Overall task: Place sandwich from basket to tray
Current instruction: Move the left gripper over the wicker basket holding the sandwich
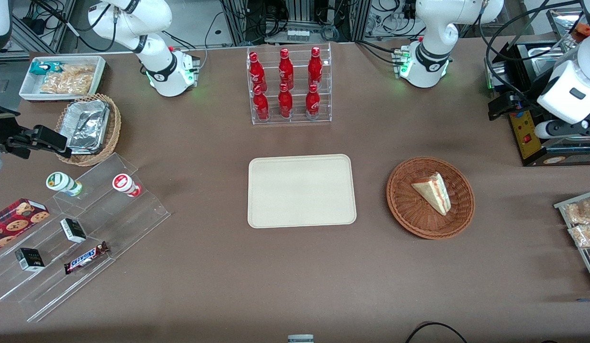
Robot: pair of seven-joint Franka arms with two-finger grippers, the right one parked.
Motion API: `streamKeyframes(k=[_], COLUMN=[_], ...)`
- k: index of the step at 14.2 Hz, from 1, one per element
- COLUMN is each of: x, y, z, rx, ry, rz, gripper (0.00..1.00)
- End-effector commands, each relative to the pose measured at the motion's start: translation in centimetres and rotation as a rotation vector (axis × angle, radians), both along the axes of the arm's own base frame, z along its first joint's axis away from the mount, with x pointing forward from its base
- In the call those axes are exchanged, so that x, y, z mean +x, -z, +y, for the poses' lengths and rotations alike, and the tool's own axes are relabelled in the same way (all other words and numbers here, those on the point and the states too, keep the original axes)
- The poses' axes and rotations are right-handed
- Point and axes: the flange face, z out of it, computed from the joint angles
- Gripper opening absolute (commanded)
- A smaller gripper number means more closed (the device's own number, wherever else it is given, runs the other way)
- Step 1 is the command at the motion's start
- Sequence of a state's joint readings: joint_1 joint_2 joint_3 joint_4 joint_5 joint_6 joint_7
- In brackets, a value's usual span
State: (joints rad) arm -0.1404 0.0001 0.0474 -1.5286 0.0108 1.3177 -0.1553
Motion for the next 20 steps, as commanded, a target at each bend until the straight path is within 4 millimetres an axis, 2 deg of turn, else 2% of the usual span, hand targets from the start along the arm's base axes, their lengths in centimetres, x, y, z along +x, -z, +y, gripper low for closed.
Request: streamKeyframes(k=[1,6,8,11,15,20], x=[0.3,0.2,0.5,0.6,0.7,0.3], y=[0.2,0.4,2.1,5.4,12.3,19.8], z=[0.0,-0.2,-0.2,-0.3,-0.7,-1.2], rx=[0.009,0.0,0.004,0.008,0.007,0.002], ry=[0.002,0.0,0.001,0.006,0.017,0.02], rz=[-0.003,0.007,0.046,0.094,0.076,0.011], gripper=[1.0,1.0,1.0,1.0,1.0,1.0])
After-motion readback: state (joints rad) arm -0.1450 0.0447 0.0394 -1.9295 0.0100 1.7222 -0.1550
